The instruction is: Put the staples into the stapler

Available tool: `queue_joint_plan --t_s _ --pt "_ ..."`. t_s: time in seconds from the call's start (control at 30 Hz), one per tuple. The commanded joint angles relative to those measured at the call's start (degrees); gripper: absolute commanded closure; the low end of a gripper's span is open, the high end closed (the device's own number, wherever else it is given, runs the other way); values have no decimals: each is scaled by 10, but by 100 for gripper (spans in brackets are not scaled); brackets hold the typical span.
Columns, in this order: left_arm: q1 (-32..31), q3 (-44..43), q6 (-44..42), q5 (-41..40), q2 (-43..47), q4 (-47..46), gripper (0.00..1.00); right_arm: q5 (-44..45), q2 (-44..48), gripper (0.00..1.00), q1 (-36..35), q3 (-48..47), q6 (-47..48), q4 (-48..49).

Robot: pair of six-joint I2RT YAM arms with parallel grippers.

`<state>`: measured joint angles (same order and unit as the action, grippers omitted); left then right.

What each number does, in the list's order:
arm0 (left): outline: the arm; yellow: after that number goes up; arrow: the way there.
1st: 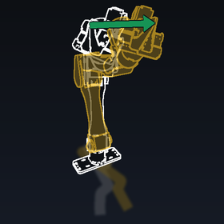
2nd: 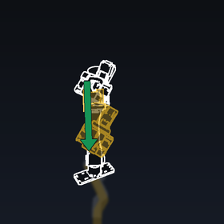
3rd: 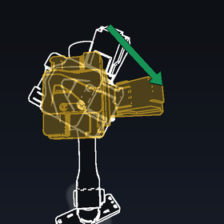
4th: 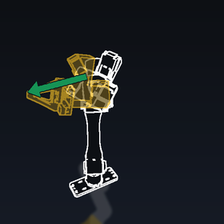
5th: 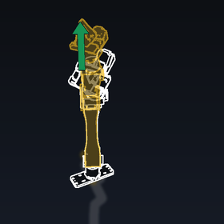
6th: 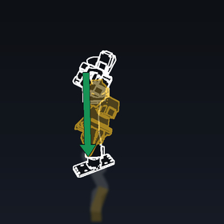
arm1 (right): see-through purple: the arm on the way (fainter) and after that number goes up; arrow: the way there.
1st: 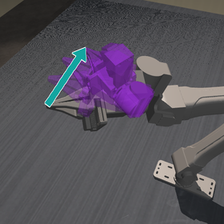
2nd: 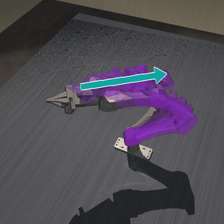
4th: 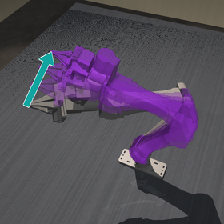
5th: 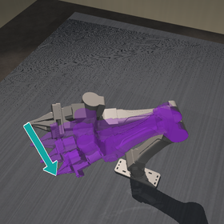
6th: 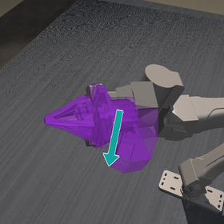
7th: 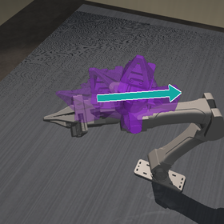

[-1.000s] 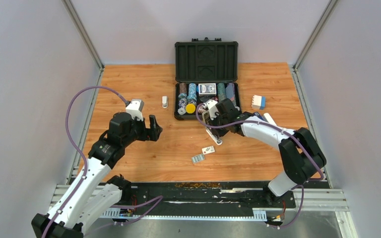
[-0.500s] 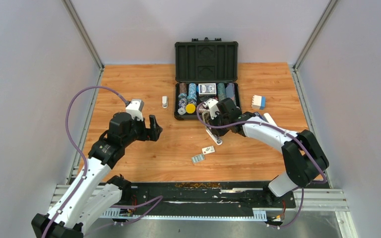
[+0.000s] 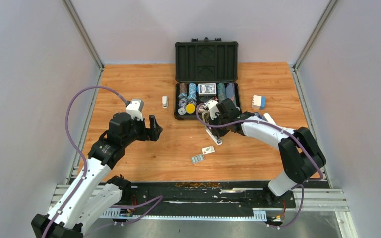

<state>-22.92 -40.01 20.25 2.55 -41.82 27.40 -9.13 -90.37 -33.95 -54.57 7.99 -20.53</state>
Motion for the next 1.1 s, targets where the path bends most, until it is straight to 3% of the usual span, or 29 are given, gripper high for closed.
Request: queue_joint_plan --t_s 0.0,1.07 --pt "-3 3 -8 3 8 -18 0 -13 -8 97 3 -1 -4 13" --pt "-7 3 -8 5 12 -18 0 -12 10 96 5 38 -19 28"
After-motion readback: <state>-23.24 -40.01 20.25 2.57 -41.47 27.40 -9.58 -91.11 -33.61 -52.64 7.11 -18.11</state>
